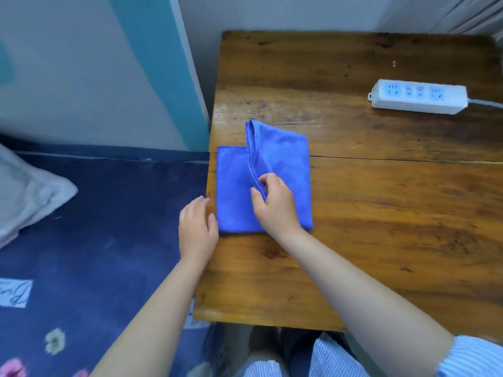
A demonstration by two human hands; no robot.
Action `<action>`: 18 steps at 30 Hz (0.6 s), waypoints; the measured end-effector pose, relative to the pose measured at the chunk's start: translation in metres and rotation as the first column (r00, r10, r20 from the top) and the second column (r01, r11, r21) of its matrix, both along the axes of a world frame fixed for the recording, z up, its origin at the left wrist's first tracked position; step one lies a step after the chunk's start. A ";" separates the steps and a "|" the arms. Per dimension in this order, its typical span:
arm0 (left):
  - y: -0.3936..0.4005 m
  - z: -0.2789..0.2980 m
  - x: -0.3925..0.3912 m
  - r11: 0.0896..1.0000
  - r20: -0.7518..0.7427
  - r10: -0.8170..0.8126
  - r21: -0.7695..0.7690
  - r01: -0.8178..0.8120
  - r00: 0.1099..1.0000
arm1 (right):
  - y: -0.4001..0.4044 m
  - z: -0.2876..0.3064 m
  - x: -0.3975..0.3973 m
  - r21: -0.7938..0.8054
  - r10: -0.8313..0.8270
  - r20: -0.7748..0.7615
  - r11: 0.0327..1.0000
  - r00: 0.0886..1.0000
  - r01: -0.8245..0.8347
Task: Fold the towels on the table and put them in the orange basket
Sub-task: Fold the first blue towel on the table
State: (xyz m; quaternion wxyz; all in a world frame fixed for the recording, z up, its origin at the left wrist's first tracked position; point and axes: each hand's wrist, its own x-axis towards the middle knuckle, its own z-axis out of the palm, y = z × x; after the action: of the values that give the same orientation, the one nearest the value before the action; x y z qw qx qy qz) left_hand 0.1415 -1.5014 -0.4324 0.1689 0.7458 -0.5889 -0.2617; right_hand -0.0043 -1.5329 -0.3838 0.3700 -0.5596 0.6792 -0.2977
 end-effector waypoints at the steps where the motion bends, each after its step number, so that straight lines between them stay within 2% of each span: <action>1: 0.003 0.000 0.011 0.998 -0.027 0.069 0.013 -0.069 0.997 | 0.000 -0.008 0.012 0.058 0.053 -0.013 0.997 0.999 -0.052; 4: 0.010 -0.002 0.036 0.984 -0.045 0.169 0.066 -0.166 0.985 | 0.001 -0.031 0.034 0.218 0.234 -0.072 0.952 0.970 -0.213; 6: 0.011 -0.003 0.046 0.976 -0.056 0.206 0.090 -0.200 0.977 | 0.002 -0.037 0.039 0.253 0.321 -0.083 0.923 0.943 -0.292; 10: -0.006 0.006 0.037 0.969 -0.215 0.239 0.123 -0.216 0.947 | 0.008 -0.032 0.020 0.194 0.306 -0.059 0.937 0.950 -0.290; 13: -0.028 0.011 0.016 0.970 -0.335 0.197 0.205 -0.133 0.921 | 0.015 -0.022 -0.008 0.079 0.302 -0.198 0.953 0.933 -0.292; 15: -0.039 0.012 0.003 0.958 -0.279 0.135 0.281 -0.053 0.951 | 0.018 -0.016 -0.025 0.005 0.300 -0.296 0.950 0.907 -0.312; 18: -0.042 0.010 -0.010 0.933 -0.092 0.038 0.359 -0.003 0.995 | 0.020 -0.015 -0.044 -0.052 0.295 -0.440 0.935 0.848 -0.352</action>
State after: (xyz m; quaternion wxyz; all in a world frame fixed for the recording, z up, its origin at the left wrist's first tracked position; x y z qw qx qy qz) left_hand 0.1314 -1.5432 -0.4224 0.0616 0.7565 -0.5146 -0.3988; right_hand -0.0485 -1.5130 -0.3985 0.2206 -0.7402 0.6182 -0.1456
